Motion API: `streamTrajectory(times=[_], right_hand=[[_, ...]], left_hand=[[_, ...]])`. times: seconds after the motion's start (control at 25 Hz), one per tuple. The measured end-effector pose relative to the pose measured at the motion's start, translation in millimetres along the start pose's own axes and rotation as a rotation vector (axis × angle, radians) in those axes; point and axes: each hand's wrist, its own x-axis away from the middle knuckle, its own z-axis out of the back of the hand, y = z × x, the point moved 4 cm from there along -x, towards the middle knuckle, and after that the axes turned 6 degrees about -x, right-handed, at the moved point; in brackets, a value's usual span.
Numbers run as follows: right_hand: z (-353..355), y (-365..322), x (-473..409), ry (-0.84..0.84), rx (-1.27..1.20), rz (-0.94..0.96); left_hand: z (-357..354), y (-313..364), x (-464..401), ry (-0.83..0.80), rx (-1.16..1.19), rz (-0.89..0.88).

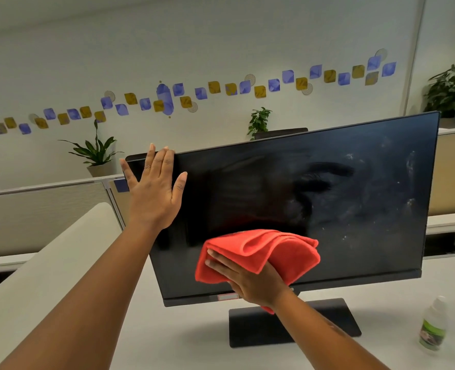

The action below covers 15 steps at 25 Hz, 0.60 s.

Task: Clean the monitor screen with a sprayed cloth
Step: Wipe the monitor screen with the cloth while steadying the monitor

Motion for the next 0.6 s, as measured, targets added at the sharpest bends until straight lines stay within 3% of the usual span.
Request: streamTrajectory(times=[0.12, 0.32, 0.44, 0.6], right_hand=[[12.9, 24.4, 14.5, 0.023, -0.025, -0.045], [51.1, 79.4, 11.7, 0.145, -0.147, -0.295], [82.7, 120.0, 3.3, 0.189, -0.024, -0.397], [117.5, 150.0, -0.5, 0.27, 0.151, -0.333]], left_hand=[[0.7, 3.7, -1.4, -0.019, -0.006, 0.004], [0.3, 5.7, -0.6, -0.046, -0.002, 0.03], [1.4, 8.3, -1.4, -0.048, -0.014, 0.044], [2.7, 12.2, 0.0, -0.04, 0.0, 0.062]])
